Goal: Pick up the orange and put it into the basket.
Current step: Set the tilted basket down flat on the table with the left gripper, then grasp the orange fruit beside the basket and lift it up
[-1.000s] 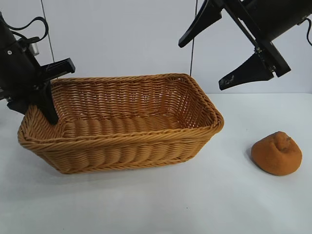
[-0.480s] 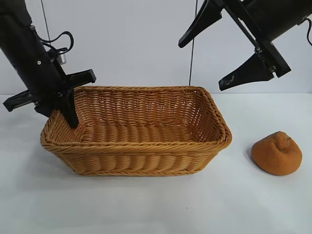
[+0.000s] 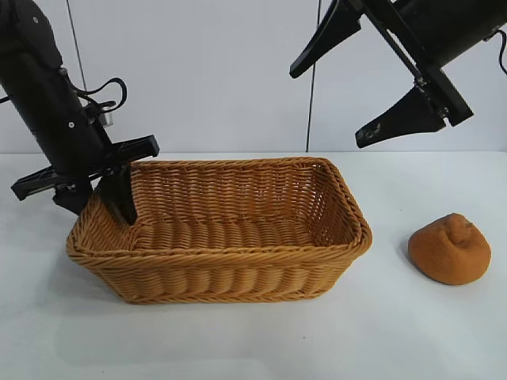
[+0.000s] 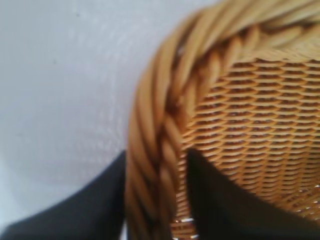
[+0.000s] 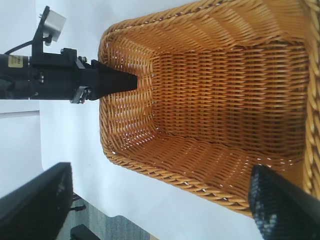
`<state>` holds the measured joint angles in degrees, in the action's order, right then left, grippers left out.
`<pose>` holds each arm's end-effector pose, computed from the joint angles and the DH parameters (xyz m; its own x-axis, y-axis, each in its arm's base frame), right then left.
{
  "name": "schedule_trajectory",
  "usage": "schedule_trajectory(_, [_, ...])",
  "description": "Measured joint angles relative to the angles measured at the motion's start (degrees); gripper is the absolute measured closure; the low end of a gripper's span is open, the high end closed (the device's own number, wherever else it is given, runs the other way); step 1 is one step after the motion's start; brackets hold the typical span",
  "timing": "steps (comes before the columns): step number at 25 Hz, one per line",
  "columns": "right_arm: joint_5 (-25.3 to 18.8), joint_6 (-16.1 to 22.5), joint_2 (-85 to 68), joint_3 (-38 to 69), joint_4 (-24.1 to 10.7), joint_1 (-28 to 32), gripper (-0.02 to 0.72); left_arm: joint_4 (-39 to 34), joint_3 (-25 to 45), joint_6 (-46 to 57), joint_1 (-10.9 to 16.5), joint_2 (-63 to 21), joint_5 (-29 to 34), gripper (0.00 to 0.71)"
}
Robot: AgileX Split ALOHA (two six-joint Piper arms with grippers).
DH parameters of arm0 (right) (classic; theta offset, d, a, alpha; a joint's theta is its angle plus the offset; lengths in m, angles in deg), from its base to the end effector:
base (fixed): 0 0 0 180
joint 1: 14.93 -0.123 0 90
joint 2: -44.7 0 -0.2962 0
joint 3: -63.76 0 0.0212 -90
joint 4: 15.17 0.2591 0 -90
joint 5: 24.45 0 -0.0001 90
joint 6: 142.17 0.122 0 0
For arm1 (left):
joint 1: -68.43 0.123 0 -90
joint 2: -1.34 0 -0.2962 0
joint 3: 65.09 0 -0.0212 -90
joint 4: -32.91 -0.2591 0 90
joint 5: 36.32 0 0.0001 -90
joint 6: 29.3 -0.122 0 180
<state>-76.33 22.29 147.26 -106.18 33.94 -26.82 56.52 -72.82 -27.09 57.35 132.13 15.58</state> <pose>0.3344 0.1446 0.2451 -0.9639 0.0773 -0.2548 -0.1127 0.7485 0.6534 0.4217 -0.1218 0.1089 -0.9952 -0.0928 -0.0316 -0.0768 0.9383 -0.3371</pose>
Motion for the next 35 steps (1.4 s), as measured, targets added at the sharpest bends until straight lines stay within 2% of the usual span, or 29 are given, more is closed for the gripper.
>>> schedule_trajectory(2, [0.00, 0.00, 0.00, 0.00, -0.12, 0.00, 0.052, 0.00, -1.36, -0.24, 0.00, 0.00, 2.40, 0.129])
schedule_trajectory(4, [0.00, 0.00, 0.00, 0.00, -0.23, 0.00, 0.052, 0.00, -3.50, -0.83, 0.00, 0.00, 5.65, 0.095])
schedule_trajectory(7, [-0.19, 0.00, 0.00, 0.00, -0.23, 0.00, 0.052, 0.00, -7.61, -1.09, 0.00, -0.40, 10.45, 0.078])
schedule_trajectory(11, [-0.36, 0.00, 0.00, -0.02, -0.23, 0.00, 0.052, -0.37, -12.04, -1.25, 0.12, -3.54, 12.89, 0.073])
schedule_trajectory(16, [-0.36, 0.00, 0.00, -0.02, -0.23, 0.00, 0.052, -4.40, -15.69, -0.82, 2.42, -6.82, 16.36, 0.072])
schedule_trajectory(25, [-0.36, 0.00, 0.00, -0.02, -0.23, 0.00, 0.052, -20.05, -15.76, 1.38, 8.66, -8.91, 17.60, 0.072])
schedule_trajectory(30, [-0.55, 0.00, 0.00, -0.02, -0.30, 0.00, 0.052, -21.01, -13.81, 1.90, 9.28, -12.95, 17.60, 0.072])
schedule_trajectory(35, [-1.06, 0.00, 0.00, -0.02, -0.87, 0.00, 0.052, -21.31, -4.01, 1.95, 9.28, -21.45, 17.54, 0.072])
